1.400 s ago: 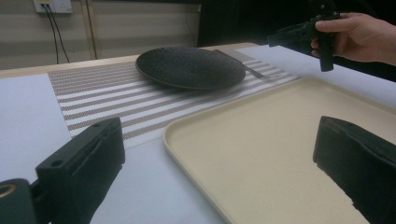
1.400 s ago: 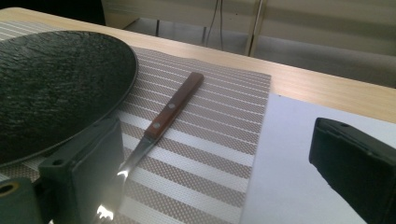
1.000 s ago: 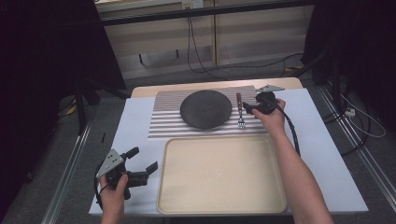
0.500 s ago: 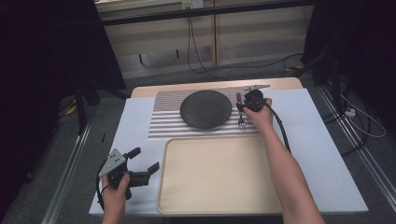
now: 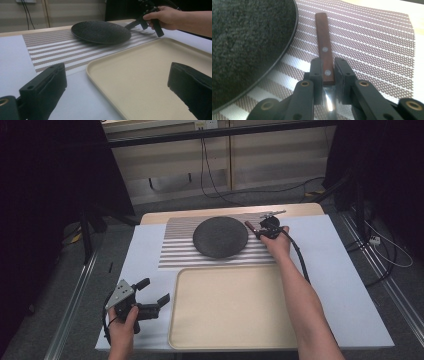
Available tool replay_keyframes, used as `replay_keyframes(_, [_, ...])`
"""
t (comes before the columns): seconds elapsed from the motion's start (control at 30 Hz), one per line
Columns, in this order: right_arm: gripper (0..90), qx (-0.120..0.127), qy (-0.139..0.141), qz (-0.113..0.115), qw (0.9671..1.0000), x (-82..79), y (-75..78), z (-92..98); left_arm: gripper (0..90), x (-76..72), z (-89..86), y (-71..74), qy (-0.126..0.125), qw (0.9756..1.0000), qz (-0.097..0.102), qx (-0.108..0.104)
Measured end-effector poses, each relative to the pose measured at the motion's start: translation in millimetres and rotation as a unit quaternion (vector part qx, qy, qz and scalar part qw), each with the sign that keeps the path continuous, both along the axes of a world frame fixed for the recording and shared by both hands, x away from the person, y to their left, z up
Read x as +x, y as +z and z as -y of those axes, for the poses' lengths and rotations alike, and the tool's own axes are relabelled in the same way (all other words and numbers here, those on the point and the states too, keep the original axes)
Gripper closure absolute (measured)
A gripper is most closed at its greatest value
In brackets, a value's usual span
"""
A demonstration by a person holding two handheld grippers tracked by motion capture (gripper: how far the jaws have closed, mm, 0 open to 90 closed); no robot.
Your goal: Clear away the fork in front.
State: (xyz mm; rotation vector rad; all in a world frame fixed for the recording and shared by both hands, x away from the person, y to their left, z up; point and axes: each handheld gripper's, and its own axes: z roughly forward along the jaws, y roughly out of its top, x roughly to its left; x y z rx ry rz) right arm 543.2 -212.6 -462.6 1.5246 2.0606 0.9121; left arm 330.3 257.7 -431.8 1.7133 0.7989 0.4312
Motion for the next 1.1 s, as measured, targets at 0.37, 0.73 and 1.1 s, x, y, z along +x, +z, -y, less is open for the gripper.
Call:
replay_keyframes(0.37, [78.2, -0.022, 0.044, -0.023, 0.9985, -35.8, 6.7, 32.3, 2.3, -0.7, 1.3, 0.6, -0.006, 1.0, -0.002, -0.006])
replay_keyframes(0.73, [78.2, -0.022, 0.063, -0.03, 0.9973, -75.0, 8.4, 54.4, 2.4, -2.5, 1.0, 3.8, -0.002, 0.9999, 0.002, -0.015])
replay_keyframes(1.1, [76.5, -0.042, 0.063, -0.037, 0.9964, -80.5, 9.7, 49.5, 2.3, -2.9, 4.6, 4.2, -0.006, 0.9999, 0.002, -0.01])
